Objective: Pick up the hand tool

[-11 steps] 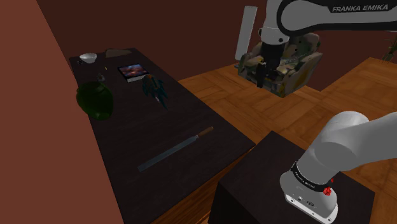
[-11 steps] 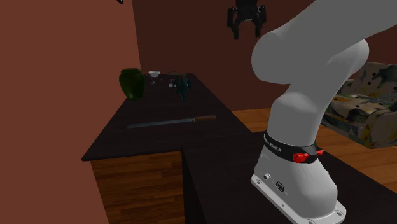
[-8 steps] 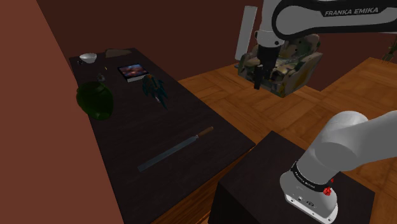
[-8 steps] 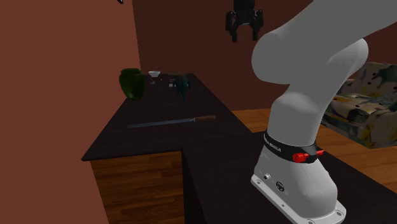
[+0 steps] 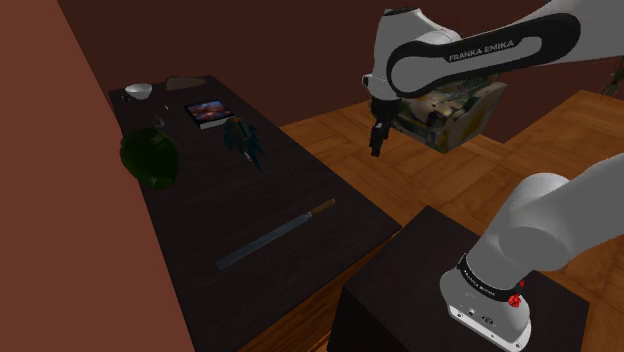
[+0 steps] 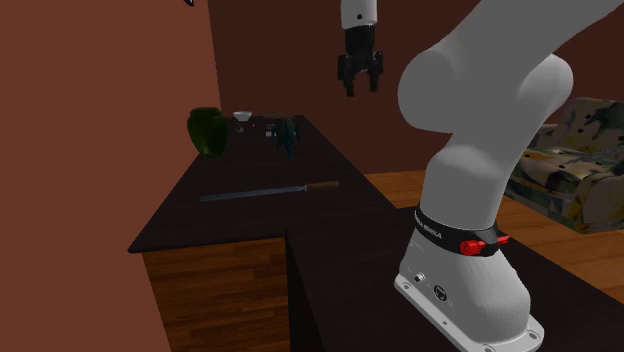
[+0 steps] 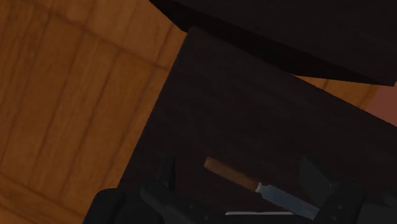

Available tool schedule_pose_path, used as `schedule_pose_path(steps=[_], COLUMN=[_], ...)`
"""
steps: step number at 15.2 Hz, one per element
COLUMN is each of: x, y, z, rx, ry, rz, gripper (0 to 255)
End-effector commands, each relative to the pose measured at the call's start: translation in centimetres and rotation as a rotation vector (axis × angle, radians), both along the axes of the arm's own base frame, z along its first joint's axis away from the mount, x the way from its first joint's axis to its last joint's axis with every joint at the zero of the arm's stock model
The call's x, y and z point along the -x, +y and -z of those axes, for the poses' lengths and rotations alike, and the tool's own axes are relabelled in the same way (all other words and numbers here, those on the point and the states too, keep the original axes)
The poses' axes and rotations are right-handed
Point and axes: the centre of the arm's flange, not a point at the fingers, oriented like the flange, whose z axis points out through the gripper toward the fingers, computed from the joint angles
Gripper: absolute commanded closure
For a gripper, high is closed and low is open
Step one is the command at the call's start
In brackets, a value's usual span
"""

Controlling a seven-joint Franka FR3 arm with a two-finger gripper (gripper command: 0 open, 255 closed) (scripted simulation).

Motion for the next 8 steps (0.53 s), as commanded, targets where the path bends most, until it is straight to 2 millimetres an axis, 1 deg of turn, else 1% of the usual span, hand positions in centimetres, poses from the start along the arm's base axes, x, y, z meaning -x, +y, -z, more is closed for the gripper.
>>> schedule_pose_path(steps=[1,8], x=[-1.7,-6.5], y=[0.6,4.4], z=[1.9,8.3], rx=[-0.004,-0.015], ry=[-0.003,-0.007], rz=[-0.071,-0.312], gripper=[0,0])
